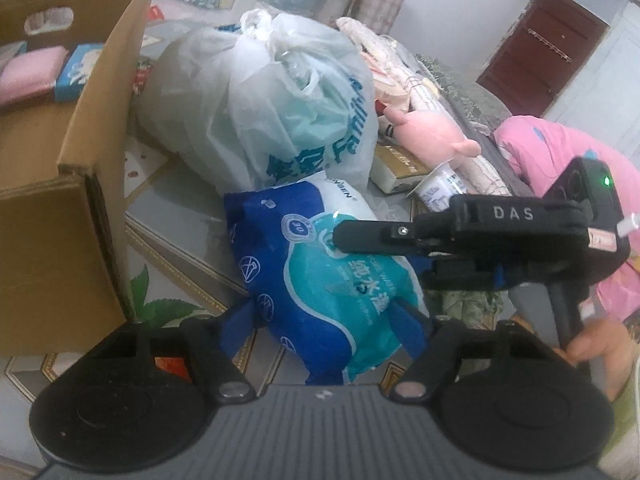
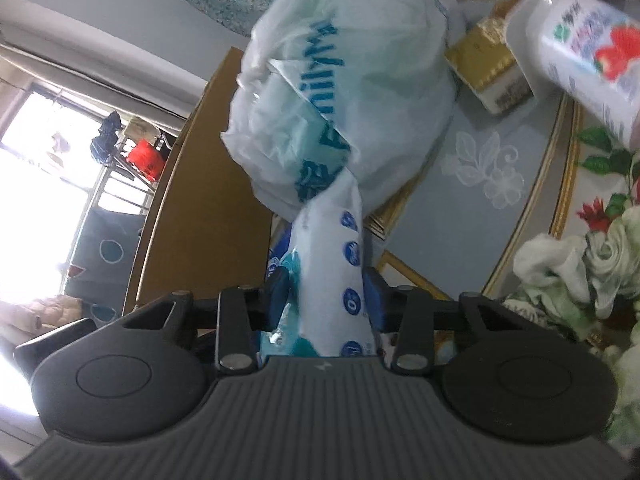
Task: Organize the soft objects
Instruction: 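Lift the wet-wipes pack off the pile with the right tool, then carry the wet-wipes pack into the cardboard box and open the right tool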
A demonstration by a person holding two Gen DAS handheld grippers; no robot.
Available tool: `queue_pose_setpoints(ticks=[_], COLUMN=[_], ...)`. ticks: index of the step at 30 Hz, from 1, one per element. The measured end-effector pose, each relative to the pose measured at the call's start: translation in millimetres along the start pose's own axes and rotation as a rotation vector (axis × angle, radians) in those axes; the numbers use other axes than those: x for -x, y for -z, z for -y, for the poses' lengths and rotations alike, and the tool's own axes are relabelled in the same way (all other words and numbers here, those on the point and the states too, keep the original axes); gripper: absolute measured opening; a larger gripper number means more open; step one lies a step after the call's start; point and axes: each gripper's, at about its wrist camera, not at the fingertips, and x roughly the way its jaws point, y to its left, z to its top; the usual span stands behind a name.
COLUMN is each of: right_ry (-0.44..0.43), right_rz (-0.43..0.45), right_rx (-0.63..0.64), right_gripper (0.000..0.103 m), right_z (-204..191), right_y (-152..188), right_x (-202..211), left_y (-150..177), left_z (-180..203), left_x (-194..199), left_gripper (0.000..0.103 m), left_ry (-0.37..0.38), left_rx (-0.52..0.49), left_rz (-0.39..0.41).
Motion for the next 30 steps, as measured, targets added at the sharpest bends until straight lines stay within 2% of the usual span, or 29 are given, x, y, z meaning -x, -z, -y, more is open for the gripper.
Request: queue_pose_setpoints(ticks=[5,10,21,25,30], right_ry=[-0.029,-0.049,-0.105,-0.129,-0.186], right_rz=[0.005,-0.001,-0.001,0.028,0.065], right_rx=[-0.034,-0.044,-0.063,-0.028,0.086], right_gripper=[0.037,0.037,0.037,0.037,0.037], right_z=[11.2,15.9,14.9,-4.4,-56.1], right_y=[2.2,1.6,12.2,13.5,-1.0], right_x=[-0.8,-5.6,-2.1,14.9,27.0], left_y=[-4.9,-6.9,2.3,2.3,-11.9], left_z=[-1.2,3.6,19.7,32.6,42.3], left_x=[-9.6,-13.7,6.5,31.6,79.8], left_gripper=[0.076,0.078,0.071,0.071,0.071], left_ry=[0.016,-0.005,-0.039,-0.042,-0.073], left_rx=[0.020,0.029,-0.001,-0.030,-0.076], left_rz=[-0.018,-0.011,0.040,0.098,0.227])
